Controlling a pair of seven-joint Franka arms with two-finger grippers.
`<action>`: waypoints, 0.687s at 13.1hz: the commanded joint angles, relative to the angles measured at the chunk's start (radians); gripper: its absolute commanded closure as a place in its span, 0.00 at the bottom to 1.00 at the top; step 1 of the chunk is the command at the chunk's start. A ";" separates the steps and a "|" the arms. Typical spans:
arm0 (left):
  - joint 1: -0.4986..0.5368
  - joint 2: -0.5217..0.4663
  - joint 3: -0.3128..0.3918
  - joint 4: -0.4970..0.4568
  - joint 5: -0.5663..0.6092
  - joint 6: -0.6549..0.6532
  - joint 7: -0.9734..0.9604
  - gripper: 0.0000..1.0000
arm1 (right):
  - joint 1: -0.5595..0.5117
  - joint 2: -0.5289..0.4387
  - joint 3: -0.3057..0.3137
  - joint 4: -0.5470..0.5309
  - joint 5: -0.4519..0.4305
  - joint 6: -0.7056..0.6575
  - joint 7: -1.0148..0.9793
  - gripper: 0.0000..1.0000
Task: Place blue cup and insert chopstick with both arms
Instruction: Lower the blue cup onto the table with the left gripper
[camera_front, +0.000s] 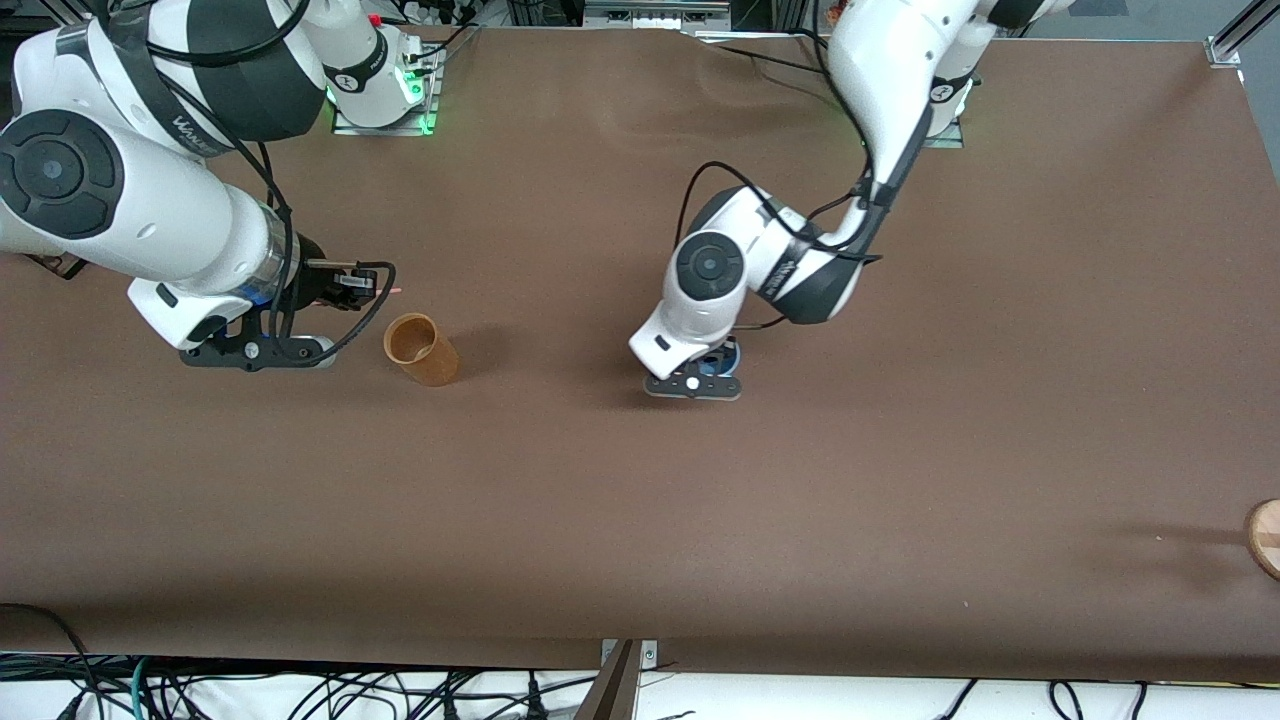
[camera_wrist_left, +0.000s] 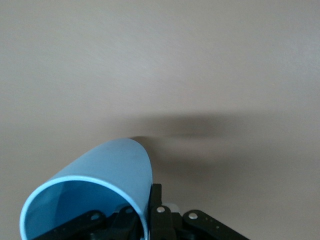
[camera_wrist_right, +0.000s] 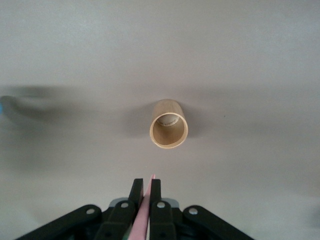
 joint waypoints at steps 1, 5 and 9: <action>-0.025 0.088 0.015 0.107 -0.016 -0.021 -0.054 1.00 | 0.000 0.010 0.003 0.026 0.004 -0.007 -0.008 1.00; -0.023 0.093 0.015 0.106 -0.016 -0.003 -0.083 0.18 | 0.025 0.022 0.003 0.021 0.002 0.021 0.007 1.00; 0.001 0.015 0.014 0.110 -0.121 -0.093 -0.077 0.00 | 0.049 0.031 0.003 0.021 0.005 0.053 0.010 1.00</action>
